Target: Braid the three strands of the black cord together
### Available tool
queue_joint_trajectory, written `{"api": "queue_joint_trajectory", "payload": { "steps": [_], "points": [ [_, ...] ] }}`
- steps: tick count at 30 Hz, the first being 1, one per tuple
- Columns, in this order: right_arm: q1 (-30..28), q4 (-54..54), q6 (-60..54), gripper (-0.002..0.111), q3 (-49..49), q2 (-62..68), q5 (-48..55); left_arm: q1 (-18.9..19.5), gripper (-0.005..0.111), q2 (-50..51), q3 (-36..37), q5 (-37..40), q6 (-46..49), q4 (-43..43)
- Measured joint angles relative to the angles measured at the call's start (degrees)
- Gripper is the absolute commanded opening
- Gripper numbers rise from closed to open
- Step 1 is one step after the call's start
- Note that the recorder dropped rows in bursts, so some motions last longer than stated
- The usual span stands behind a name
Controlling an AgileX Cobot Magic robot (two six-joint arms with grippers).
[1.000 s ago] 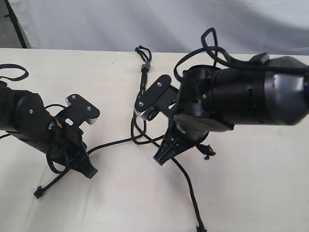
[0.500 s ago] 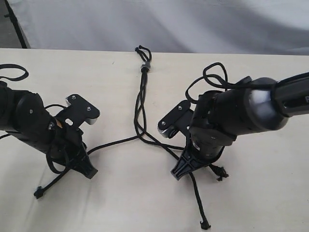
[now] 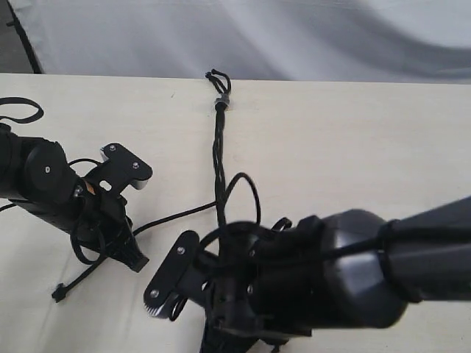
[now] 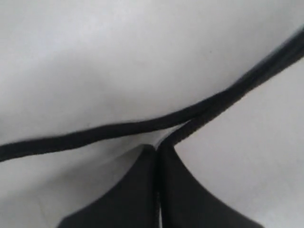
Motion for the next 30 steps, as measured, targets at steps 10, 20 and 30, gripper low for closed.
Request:
{"api": "queue_joint_trajectory", "payload": {
  "steps": [10,20,30],
  "points": [
    [-2.91,-18.62,15.99,0.0,0.24,-10.19,9.61,0.0,0.001,0.0,0.0,0.0,-0.93,0.0],
    [-21.74,-25.12,21.89,0.0,0.33,-9.03,5.18,0.0,0.002,0.0,0.0,0.0,-1.97,0.0],
    [-25.2,-25.38,22.43,0.023,0.33,-1.39,2.68,0.0,0.045,0.0,0.0,0.0,-4.57,-0.75]
  ]
}}
